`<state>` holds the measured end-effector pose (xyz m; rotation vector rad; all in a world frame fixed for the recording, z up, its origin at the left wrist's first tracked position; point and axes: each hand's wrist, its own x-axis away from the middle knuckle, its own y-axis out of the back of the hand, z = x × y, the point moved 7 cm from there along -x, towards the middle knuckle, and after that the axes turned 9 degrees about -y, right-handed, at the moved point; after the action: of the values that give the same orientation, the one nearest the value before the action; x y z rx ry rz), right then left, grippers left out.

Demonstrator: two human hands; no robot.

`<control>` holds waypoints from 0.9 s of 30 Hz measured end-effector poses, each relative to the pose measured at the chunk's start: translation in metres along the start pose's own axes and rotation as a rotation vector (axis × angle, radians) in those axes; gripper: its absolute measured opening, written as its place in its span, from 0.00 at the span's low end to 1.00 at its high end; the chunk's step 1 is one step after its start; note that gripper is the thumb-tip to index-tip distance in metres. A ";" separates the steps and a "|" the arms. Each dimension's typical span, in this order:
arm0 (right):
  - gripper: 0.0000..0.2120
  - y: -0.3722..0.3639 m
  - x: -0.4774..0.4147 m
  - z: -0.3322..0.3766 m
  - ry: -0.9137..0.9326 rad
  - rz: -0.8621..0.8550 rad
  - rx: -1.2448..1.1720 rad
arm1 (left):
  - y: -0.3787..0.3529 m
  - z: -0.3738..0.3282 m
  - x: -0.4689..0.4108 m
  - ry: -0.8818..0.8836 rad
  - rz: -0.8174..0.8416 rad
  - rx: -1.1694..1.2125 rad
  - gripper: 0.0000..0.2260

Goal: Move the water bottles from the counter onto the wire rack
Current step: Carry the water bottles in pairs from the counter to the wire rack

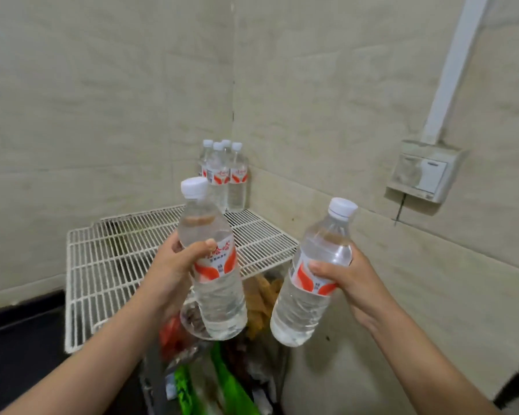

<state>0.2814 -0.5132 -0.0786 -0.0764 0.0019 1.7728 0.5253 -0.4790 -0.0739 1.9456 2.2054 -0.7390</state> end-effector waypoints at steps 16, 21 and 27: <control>0.23 -0.020 -0.260 0.004 -0.047 -0.050 0.010 | 0.030 0.082 -0.214 0.036 -0.051 -0.128 0.19; 0.21 -0.030 -0.307 -0.003 -0.038 0.030 0.122 | 0.032 0.108 -0.241 0.055 -0.049 -0.189 0.11; 0.28 -0.043 -0.351 -0.004 -0.056 0.133 0.182 | 0.033 0.111 -0.268 0.045 -0.083 -0.232 0.13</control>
<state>0.3940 -0.8481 -0.0625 0.1077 0.1303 1.8993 0.5777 -0.7666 -0.0754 1.7857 2.2927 -0.4285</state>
